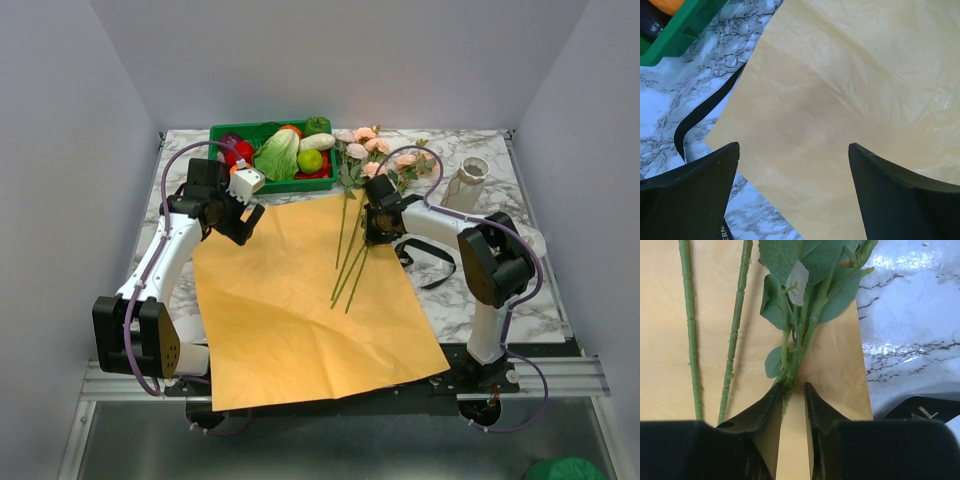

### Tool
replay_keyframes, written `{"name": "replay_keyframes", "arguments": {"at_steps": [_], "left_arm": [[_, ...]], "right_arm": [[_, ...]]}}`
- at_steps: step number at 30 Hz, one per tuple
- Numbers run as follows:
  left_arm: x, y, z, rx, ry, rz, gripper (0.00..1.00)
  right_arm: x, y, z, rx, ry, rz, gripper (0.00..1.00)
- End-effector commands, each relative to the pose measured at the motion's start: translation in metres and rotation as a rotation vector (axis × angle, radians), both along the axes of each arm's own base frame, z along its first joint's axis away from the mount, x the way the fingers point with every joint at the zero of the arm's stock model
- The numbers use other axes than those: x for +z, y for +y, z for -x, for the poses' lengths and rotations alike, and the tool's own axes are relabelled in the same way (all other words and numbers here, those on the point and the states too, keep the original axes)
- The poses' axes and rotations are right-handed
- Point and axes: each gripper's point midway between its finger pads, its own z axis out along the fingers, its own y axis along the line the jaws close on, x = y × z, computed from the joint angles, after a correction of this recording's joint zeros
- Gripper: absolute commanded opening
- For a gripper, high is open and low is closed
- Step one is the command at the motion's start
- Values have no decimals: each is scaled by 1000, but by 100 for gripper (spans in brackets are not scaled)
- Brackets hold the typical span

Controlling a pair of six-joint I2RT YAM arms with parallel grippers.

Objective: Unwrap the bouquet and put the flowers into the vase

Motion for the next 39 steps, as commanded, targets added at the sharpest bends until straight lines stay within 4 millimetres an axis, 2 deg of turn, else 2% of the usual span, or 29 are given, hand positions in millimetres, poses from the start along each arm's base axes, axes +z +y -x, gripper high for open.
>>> {"name": "replay_keyframes", "arguments": {"at_steps": [1,5,6,9,14,15,18,19,21,22,26,30,36,38,39], "left_arm": [[8,0,-6,-2,-17,-12,99],[11,0,-7,3,-10,-10,99],[12,1,-7,4,-10,-11,99],[14,2,-7,13,-14,-15,99],[12,4,-5,20,-15,-21,99],[12,4,-5,20,-15,-21,99],[9,5,-4,25,-8,-26,99],[11,5,-5,26,-12,-26,99],[10,5,-6,26,-13,-29,99],[11,6,-7,25,-17,-31,99],[9,5,-6,25,-13,-30,99],[6,5,-5,23,-9,-30,99],[3,6,-4,19,-12,-35,99],[2,6,-4,19,-12,-35,99],[3,6,-4,19,-14,-34,99]], "right_arm": [[-21,-5,5,-17,55,52,27],[-19,-2,1,-17,48,46,16],[-18,-2,1,-20,45,45,10],[-8,-2,0,-23,24,30,1],[14,-3,-3,-32,-42,8,1],[26,-1,-5,-31,-71,-11,1],[42,-1,-6,-35,-122,-40,1],[56,1,-8,-36,-158,-60,1],[64,-1,-6,-38,-182,-59,1],[76,-1,-6,-34,-212,-68,1],[89,-9,2,-44,-257,-64,1],[86,-18,16,-39,-254,-52,1],[51,-34,52,-6,-147,-11,1],[38,-39,60,-2,-107,21,15],[36,-40,61,-1,-100,28,31]]}}
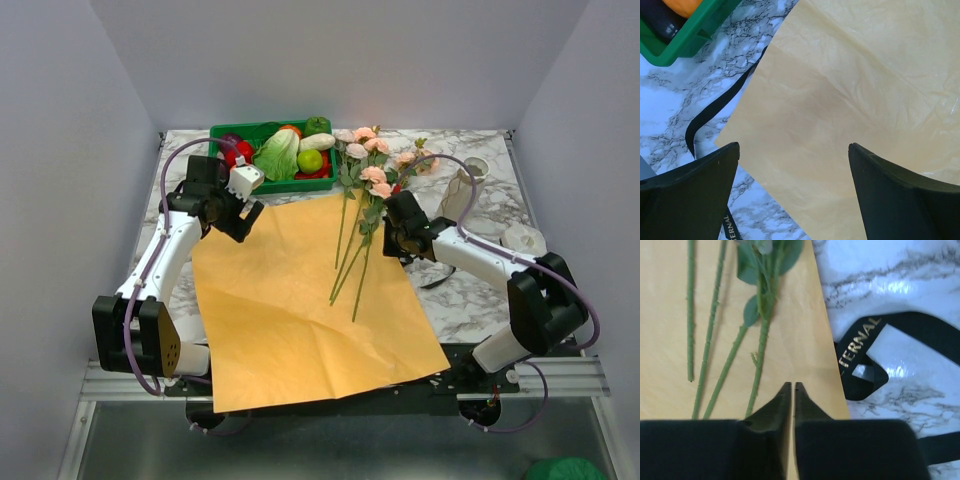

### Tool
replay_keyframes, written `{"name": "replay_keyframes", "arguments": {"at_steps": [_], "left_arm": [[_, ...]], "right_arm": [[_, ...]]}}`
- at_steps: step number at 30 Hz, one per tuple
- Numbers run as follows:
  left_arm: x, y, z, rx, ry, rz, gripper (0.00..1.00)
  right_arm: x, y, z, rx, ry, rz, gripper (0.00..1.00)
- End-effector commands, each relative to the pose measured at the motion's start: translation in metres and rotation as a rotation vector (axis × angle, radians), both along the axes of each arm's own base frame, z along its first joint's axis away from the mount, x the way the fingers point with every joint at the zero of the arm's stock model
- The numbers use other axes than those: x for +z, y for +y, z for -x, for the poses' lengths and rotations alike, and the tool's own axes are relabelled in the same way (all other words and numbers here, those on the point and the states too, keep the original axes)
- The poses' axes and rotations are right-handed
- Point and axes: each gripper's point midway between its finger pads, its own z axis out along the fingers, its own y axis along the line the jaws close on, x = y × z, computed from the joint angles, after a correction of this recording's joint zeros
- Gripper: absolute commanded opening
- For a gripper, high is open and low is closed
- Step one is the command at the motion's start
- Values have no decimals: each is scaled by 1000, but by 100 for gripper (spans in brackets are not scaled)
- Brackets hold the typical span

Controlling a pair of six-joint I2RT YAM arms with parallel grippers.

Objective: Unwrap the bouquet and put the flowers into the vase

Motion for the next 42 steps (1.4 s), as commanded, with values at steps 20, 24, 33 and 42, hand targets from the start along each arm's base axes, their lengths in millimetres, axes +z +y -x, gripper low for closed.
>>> {"name": "replay_keyframes", "arguments": {"at_steps": [20,24,33,42], "left_arm": [[8,8,2,24,-45,-36,99],[10,6,2,20,-49,-27,99],[3,7,7,16,-42,-33,99],[3,6,6,16,-40,-27,99]], "right_arm": [[-32,13,-37,59,118,171,50],[-35,10,-36,70,123,189,50],[-39,22,-42,91,134,160,54],[-36,31,-47,111,125,136,54]]}}
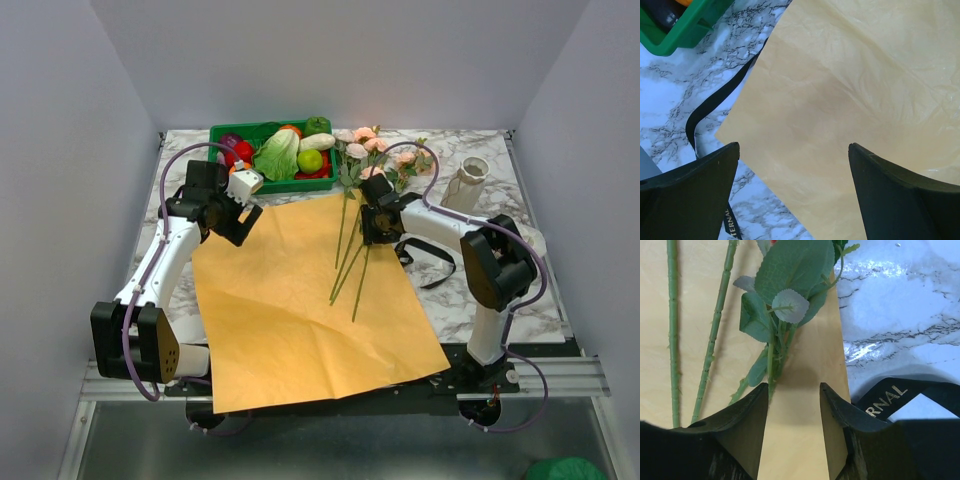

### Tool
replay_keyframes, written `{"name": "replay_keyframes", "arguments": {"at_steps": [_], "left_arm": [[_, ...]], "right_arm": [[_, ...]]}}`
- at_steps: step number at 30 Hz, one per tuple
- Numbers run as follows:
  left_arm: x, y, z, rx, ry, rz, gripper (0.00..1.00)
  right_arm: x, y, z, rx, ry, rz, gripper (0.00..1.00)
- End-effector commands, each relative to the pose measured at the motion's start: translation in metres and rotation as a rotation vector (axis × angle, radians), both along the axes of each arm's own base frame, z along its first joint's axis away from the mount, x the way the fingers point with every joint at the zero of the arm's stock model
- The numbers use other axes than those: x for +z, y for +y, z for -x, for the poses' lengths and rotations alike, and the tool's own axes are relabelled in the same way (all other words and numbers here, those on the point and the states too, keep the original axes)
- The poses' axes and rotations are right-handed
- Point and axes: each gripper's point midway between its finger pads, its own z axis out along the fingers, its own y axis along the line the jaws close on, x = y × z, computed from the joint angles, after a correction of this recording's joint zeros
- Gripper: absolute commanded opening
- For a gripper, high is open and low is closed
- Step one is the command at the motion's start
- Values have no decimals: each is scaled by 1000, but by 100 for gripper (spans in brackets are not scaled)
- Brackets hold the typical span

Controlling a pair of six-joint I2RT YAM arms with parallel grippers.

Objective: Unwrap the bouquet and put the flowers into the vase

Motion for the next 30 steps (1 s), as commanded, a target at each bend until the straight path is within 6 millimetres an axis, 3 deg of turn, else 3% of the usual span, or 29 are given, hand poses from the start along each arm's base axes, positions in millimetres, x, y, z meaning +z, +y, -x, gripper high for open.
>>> {"name": "replay_keyframes", "arguments": {"at_steps": [1,9,15,19,21,25,29,30], "left_arm": [[9,1,-1,1,-38,-5,99],[10,2,-2,-3,-43,-15,99],[10,3,-3,-5,-49,-23,99],[9,3,-3,-8,-50,-28,99],[8,4,-2,-7,-47,-28,99],[9,4,-2,-7,-49,-28,99],[12,3,-3,-9,-56,-25,99],[12,2,-3,-11,-55,-22,99]], "right_arm": [[-1,11,-7,29,6,-14,54],[-20,12,-8,18,52,11,51],[-30,8,0,2,76,16,34],[-21,10,-3,-9,40,-4,9],[-18,10,-6,-12,27,-7,2],[-7,9,-11,-24,-13,-13,1],[20,9,-18,-27,-97,-42,1],[41,8,-22,-31,-150,-65,1]]}}
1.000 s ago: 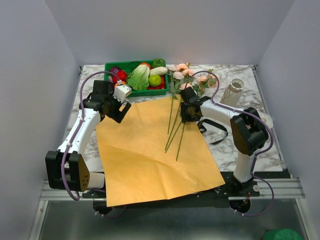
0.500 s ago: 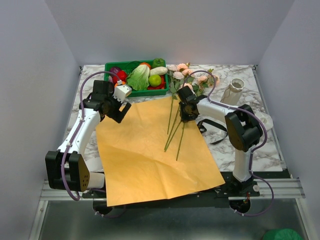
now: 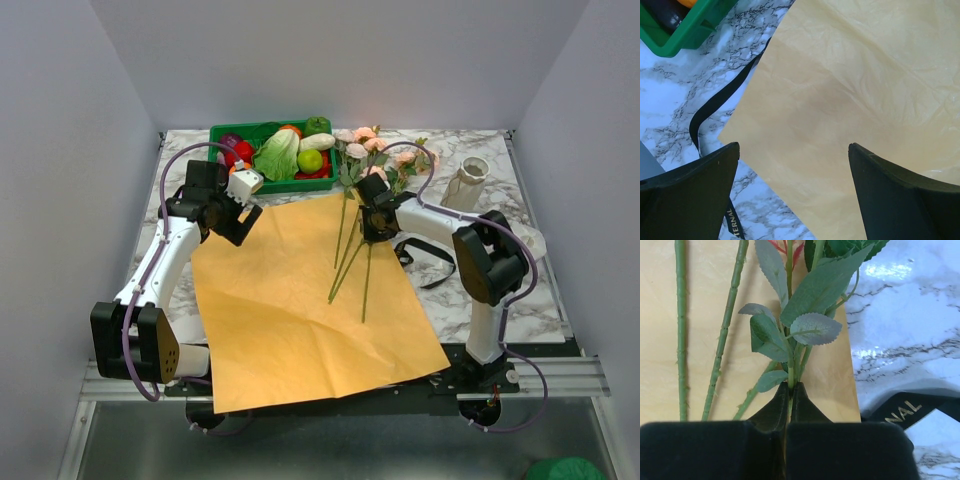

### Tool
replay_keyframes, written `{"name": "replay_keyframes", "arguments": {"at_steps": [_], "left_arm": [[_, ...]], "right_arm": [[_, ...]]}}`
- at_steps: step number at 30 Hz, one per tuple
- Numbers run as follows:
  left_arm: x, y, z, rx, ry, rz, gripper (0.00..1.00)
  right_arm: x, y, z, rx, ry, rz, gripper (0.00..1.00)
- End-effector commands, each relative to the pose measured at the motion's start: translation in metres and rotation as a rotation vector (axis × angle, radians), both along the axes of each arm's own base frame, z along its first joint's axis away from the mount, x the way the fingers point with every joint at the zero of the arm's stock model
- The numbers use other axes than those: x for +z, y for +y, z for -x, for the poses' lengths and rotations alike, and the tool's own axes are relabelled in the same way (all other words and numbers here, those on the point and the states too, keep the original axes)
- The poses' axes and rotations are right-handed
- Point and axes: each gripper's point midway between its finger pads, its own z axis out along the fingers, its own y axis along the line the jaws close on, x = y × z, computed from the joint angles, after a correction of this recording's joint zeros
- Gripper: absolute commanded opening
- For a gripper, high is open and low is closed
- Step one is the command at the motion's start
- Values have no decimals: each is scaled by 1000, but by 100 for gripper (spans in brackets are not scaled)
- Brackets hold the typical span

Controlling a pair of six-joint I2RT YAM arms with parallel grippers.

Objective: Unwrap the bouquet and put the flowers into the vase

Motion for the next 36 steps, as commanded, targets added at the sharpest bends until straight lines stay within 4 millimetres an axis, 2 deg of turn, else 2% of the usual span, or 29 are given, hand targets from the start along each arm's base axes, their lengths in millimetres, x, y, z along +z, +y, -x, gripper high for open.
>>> {"name": "replay_keyframes", "arguments": {"at_steps": [1,2,3,6,7,9,10,12,18,19,21,22,24,26,29,34,36], "left_arm": [[12,0,-2,-3,-45,-5,99],[12,0,-3,-2,-43,-4,99],[11,0,-4,-1,-41,-1,99],[11,-1,-5,-4,-38,4,99],[11,-2,-6,-3,-36,8,99],[11,-3,-6,-6,-33,11,99],[11,-4,-7,-6,-33,13,99],[12,-5,-7,-7,-33,20,99],[12,-6,-9,-10,-32,21,99],[12,-6,-9,-11,-33,24,99],[10,-8,-10,-17,-26,29,99],[10,-8,-11,-15,-22,31,99],[8,-9,-15,-15,-4,37,99],[8,-11,-18,-15,18,44,99],[13,-15,-22,-13,17,67,99],[31,-26,-24,-15,5,149,99],[33,-28,-21,-20,6,172,99]], "right_arm": [[55,-1,-11,-15,-171,-54,1],[65,0,-12,-11,-200,-69,1],[87,-2,-13,-13,-255,-95,1],[113,-6,-16,-3,-341,-105,1],[131,-8,-16,-2,-389,-121,1],[148,-12,-17,17,-445,-112,1],[167,-15,-19,25,-504,-114,1],[190,-25,-22,7,-580,-94,1],[296,-53,-35,-29,-869,-11,1],[324,-56,-36,-45,-923,-12,1],[352,-64,-38,-58,-979,22,1],[378,-73,-38,-82,-1032,40,1],[400,-82,-37,-94,-1082,66,1],[431,-97,-36,-129,-1159,94,1],[470,-122,-33,-183,-1248,124,1],[515,-162,-28,-291,-1371,179,1],[519,-175,-28,-315,-1395,240,1]]}}
